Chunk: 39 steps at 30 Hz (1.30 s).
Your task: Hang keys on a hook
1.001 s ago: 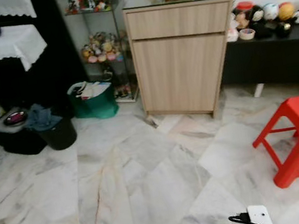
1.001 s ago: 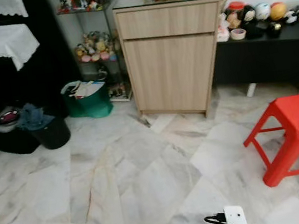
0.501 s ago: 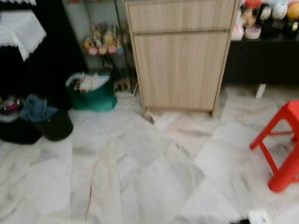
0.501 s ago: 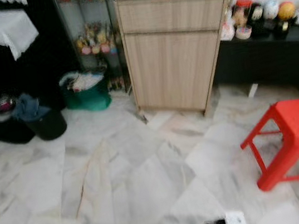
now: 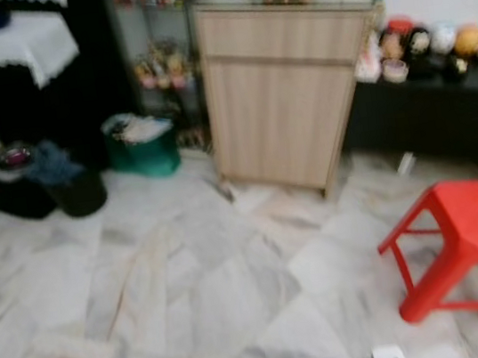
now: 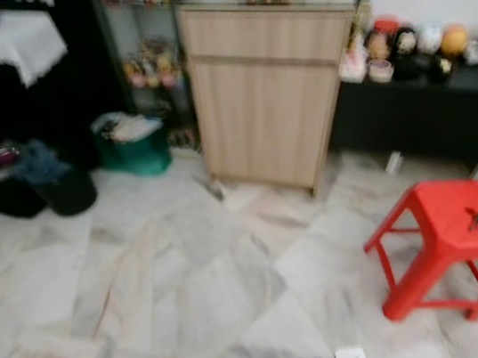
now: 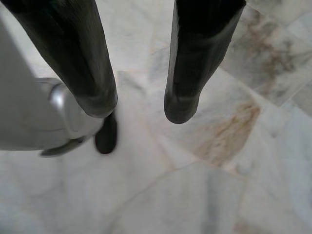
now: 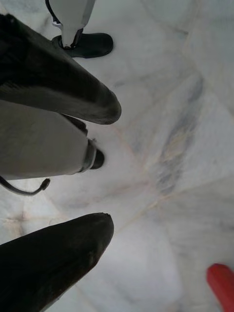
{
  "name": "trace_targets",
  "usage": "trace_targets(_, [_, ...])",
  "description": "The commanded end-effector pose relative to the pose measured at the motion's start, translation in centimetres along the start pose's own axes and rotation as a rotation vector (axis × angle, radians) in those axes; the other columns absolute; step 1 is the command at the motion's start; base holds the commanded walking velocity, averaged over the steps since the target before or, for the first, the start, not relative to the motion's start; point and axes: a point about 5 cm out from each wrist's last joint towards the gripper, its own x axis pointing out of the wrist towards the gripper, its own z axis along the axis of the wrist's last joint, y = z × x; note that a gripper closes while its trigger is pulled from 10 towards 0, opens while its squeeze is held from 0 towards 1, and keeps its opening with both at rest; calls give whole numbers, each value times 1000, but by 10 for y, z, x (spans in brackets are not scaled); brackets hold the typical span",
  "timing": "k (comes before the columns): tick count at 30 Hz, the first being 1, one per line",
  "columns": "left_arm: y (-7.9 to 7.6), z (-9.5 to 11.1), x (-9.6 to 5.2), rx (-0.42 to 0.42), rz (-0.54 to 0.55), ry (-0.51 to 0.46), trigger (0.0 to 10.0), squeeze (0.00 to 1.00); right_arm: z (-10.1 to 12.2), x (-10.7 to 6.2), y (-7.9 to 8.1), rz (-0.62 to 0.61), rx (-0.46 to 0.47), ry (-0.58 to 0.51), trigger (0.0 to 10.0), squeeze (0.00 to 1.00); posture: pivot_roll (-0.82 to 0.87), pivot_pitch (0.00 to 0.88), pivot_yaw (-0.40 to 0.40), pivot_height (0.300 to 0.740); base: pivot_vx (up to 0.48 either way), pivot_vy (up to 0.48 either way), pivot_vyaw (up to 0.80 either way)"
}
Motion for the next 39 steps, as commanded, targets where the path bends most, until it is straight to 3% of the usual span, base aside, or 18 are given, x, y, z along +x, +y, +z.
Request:
trace_targets(1, [-6,-4,0,-8,-16,13,10000,0,-5,-1,-8,-36,30,5,10000,0,86,0,20,740,0,-311,0])
trace_targets(3, [-16,-7,1,29,-50,27,10000,0,-2,-2,-16,-71,89,-16,10000,0,50,0,74,740,0,-311,0])
trace_targets(7, [-27,-3,2,56,-77,18,10000,0,-3,-3,-19,-100,150,-25,10000,0,35,0,61,740,0,-311,0])
trace_targets(10, [-35,5,4,69,-82,-5,10000,0,-11,-3,-11,-58,26,12,10000,0,67,0,17,740,0,-311,0])
trace_targets(14, [-38,10,5,35,-74,-19,10000,0,-13,-3,-11,-56,30,17,10000,0,81,0,-3,740,0,-311,0])
trace_targets(16, [-41,15,6,18,-73,-28,10000,0,-7,-3,-20,-72,35,11,10000,0,84,0,-6,740,0,-311,0])
trace_targets(19, [-38,8,4,24,-75,-17,10000,0,-4,-3,-22,-84,44,4,10000,0,71,0,-4,740,0,-311,0])
trace_targets(24, [-15,-5,1,0,-39,11,10000,0,-2,-2,-18,-81,57,-6,10000,0,54,0,-6,740,0,-310,0])
trace_targets(28, [-5,-3,0,-7,-22,5,10000,0,-3,-2,-15,-72,47,-2,10000,0,62,0,2,740,0,-313,0])
trace_targets(29, [-4,6,1,2,-21,-9,10000,0,-3,-2,-13,-70,48,-2,10000,0,61,0,10,740,0,-311,0])
trace_targets(34, [-10,20,4,48,-40,-25,10000,0,-4,-2,-11,-70,64,-2,10000,0,49,0,27,740,0,-237,0])
trace_targets(39, [-18,21,5,58,-53,-23,10000,0,-6,-2,-11,-69,72,5,10000,0,45,0,25,740,0,0,0])
